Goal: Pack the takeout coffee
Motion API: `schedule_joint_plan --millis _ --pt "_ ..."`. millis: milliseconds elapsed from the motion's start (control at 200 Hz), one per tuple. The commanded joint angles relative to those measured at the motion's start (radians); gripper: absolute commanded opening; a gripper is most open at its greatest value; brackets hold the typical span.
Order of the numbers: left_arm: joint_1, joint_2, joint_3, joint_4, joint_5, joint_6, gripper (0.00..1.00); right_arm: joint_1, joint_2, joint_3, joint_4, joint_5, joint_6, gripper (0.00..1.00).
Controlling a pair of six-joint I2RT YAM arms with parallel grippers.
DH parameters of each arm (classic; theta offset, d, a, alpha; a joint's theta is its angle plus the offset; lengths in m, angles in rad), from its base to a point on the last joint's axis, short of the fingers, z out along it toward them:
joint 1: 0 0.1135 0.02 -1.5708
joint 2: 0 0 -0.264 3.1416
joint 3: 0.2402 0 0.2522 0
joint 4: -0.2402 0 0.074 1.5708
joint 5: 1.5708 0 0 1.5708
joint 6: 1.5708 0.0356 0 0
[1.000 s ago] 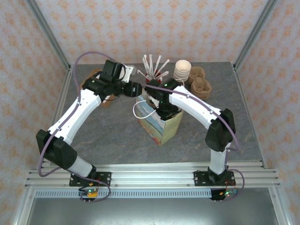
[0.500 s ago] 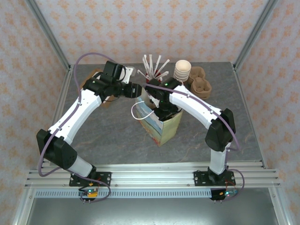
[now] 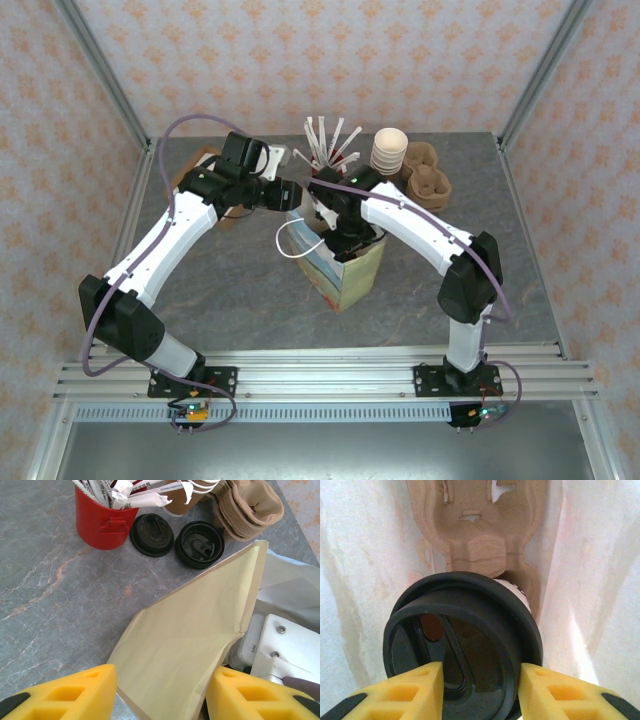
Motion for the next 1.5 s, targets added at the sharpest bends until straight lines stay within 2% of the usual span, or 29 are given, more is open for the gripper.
schedule_joint_plan --millis 0,380,621,791,971,1496 --pt "-0.004 -0.032 -0.015 -0.006 -0.018 0.012 0.50 0.010 0.050 -0.048 -0.002 -0.009 0.008 0.42" --pt "-0.004 -0.040 -0.016 -0.003 -0.016 0.009 0.50 0.011 0.072 -0.032 -0.031 0.099 0.010 0.44" --pt "-0.004 -0.043 -0.017 -0.003 -0.015 0.009 0.50 0.017 0.070 -0.002 -0.036 0.093 0.008 0.56" --pt "-0.004 -0.047 -0.019 -0.001 -0.015 0.009 0.50 0.019 0.056 0.026 -0.040 0.076 0.007 0.69" --pt "-0.004 -0.043 -0.012 -0.003 -0.016 0.007 0.50 0.019 0.024 0.047 -0.035 0.069 0.011 0.76" --pt "-0.004 -0.044 -0.008 -0.005 -0.020 0.004 0.50 0.019 -0.019 0.121 -0.063 0.084 0.014 0.81"
